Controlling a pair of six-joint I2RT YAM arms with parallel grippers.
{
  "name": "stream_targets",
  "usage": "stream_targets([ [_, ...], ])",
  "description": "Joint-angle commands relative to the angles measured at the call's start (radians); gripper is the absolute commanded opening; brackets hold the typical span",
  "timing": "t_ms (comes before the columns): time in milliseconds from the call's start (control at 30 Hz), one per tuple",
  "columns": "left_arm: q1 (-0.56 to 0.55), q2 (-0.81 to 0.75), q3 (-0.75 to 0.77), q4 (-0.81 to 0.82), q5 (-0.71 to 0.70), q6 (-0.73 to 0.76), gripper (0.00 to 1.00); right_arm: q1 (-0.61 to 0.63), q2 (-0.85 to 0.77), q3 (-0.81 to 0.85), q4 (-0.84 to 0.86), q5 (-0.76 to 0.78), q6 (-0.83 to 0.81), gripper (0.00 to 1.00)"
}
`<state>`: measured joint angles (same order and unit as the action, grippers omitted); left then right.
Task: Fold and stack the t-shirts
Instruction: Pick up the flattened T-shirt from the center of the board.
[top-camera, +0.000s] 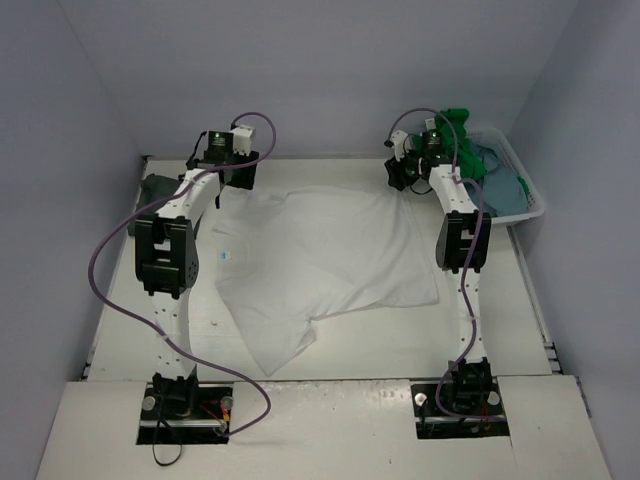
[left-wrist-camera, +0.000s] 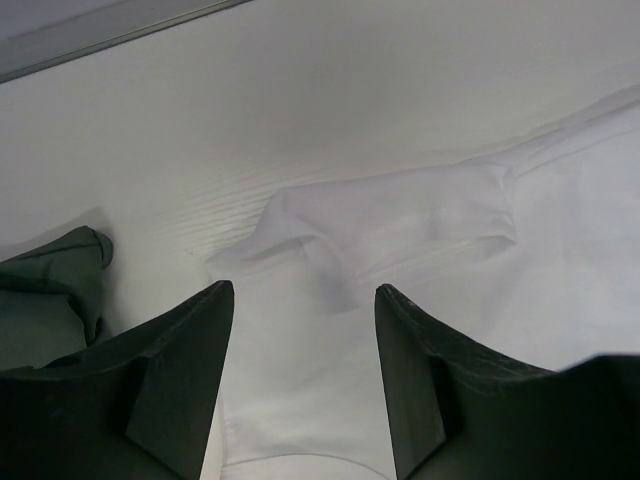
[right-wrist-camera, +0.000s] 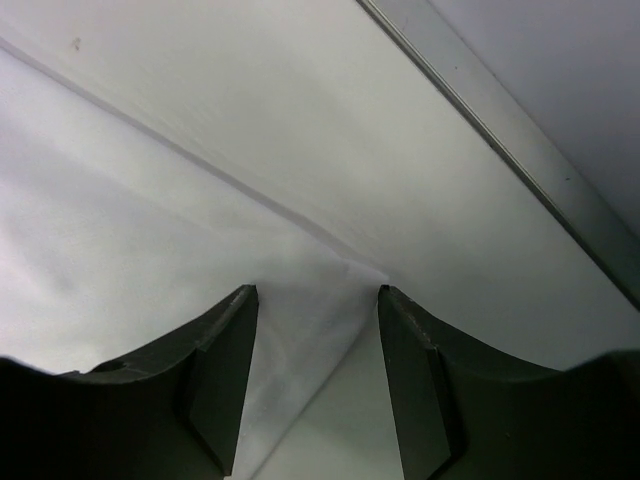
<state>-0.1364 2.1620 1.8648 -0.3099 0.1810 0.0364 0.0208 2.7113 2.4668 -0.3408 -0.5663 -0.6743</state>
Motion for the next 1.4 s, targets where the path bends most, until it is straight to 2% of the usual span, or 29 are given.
stream_targets([
  [0,0.000,-0.047,0.007,0.034,0.011,-0.015,0.53,-0.001,-0.009,0.081,0.013,-0.021,-0.013,0.48],
  [200,0.000,-0.030,0.010,0.035,0.018,-0.018,0.53,-0.001,0.011,0.080,0.006,-0.021,-0.030,0.47],
  [267,0.000,-0.028,0.008,0.034,0.018,-0.018,0.53,-0.001,0.015,0.078,0.000,-0.029,-0.030,0.38],
  [300,0.000,-0.027,0.010,0.034,0.018,-0.017,0.53,-0.001,0.015,0.069,-0.007,-0.036,-0.030,0.29],
  [433,-0.005,-0.021,0.016,0.032,0.021,-0.013,0.53,0.002,-0.021,0.017,-0.009,-0.035,-0.027,0.03],
  [700,-0.038,-0.011,-0.026,0.095,0.083,0.017,0.53,-0.005,-0.105,-0.077,-0.007,-0.020,-0.030,0.00],
  [867,-0.098,-0.014,-0.122,0.144,0.121,0.127,0.48,-0.005,-0.125,-0.111,-0.007,-0.023,-0.028,0.00],
  [900,-0.129,-0.019,-0.139,0.155,0.114,0.158,0.42,-0.005,-0.127,-0.117,-0.007,-0.024,-0.027,0.00],
  [933,-0.147,-0.022,-0.176,0.179,0.097,0.233,0.40,-0.005,-0.127,-0.127,-0.007,-0.030,-0.027,0.00],
  [1067,-0.213,-0.019,-0.219,0.262,-0.004,0.352,0.40,-0.007,-0.134,-0.157,-0.007,-0.032,-0.033,0.00],
  [1200,-0.216,0.007,-0.188,0.272,-0.043,0.387,0.41,-0.007,-0.140,-0.183,-0.007,-0.029,-0.042,0.00],
  [1267,-0.216,0.012,-0.184,0.295,-0.106,0.410,0.41,-0.007,-0.148,-0.196,-0.007,-0.029,-0.047,0.00],
  [1367,-0.218,-0.002,-0.200,0.385,-0.181,0.450,0.44,-0.007,-0.154,-0.206,-0.007,-0.029,-0.053,0.00],
])
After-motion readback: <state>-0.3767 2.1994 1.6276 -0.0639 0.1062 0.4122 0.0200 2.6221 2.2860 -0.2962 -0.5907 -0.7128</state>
